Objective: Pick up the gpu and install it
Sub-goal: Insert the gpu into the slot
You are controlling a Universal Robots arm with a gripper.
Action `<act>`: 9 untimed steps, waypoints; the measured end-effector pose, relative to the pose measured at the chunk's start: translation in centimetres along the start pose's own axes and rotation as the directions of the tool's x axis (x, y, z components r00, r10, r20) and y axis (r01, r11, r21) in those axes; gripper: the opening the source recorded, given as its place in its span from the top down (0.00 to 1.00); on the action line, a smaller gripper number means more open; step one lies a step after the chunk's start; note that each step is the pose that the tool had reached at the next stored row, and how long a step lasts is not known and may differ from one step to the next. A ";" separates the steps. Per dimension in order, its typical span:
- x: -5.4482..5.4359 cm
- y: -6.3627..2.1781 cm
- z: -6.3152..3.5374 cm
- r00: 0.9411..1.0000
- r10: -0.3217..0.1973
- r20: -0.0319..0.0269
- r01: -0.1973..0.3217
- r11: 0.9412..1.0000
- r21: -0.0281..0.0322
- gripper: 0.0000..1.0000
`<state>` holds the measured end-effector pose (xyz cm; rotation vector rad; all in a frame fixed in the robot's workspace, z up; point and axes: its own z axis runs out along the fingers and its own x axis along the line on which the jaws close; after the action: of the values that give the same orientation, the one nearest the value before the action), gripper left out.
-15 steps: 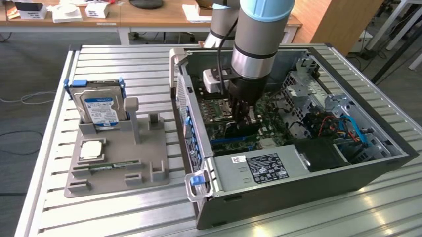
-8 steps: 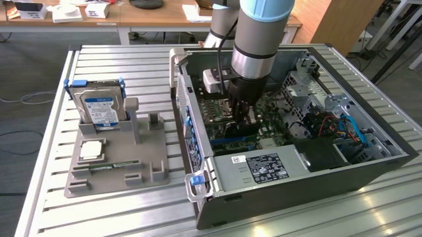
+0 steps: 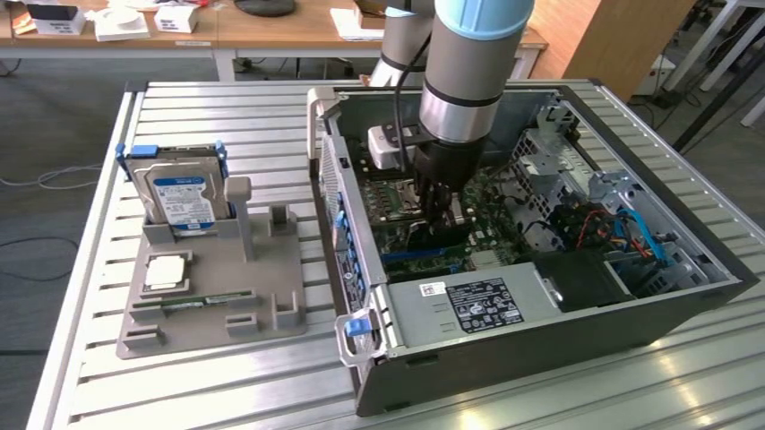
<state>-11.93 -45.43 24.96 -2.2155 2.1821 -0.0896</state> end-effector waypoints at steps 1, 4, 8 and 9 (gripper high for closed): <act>0.0 0.00 0.00 1.000 -0.001 0.000 0.001 1.000 0.000 0.73; 0.0 0.00 0.00 1.000 -0.004 0.000 0.004 1.000 0.000 0.73; 0.0 0.01 0.08 1.000 -0.004 0.000 0.004 1.000 0.000 0.73; 0.0 0.01 0.08 1.000 -0.004 0.000 0.004 1.000 0.000 0.73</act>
<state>-11.93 -45.42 24.88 -2.2199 2.1774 -0.0894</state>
